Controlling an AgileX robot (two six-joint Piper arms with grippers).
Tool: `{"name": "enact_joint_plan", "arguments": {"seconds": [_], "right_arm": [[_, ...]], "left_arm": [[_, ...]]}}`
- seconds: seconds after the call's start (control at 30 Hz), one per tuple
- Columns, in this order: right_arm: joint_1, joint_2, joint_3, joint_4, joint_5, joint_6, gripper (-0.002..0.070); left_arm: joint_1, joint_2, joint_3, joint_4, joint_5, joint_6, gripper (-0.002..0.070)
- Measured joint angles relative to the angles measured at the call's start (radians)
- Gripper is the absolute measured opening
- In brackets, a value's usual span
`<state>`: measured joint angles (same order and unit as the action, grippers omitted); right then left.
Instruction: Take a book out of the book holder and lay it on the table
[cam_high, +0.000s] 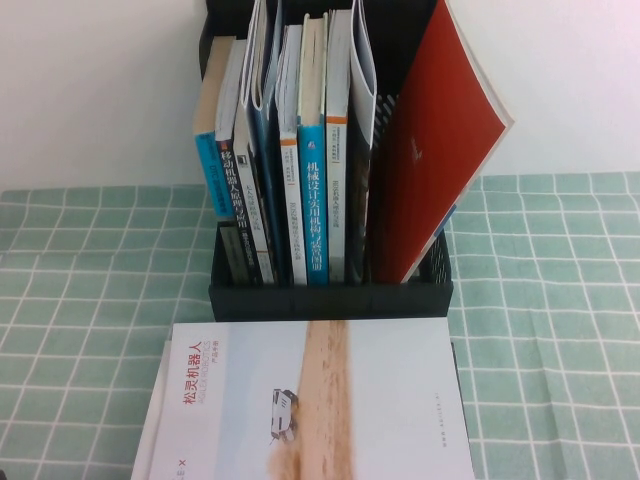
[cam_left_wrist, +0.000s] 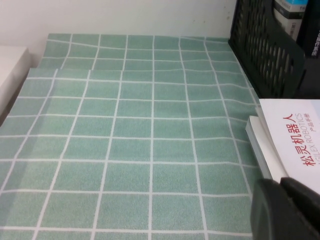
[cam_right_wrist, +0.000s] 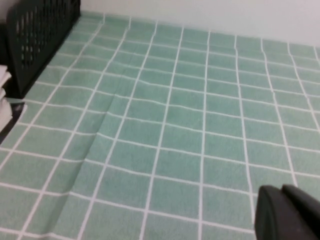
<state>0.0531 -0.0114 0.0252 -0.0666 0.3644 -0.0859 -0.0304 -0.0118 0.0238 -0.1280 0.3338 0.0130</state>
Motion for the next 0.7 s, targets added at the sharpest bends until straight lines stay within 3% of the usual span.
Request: {"name": "enact_joint_plan", "arguments": {"seconds": [0.7], "right_arm": [[0.000,0.000,0.000,-0.007,0.003,0.026,-0.0001]], "left_arm": [[0.000,0.000,0.000,0.000,0.000,0.000,-0.0003]]}}
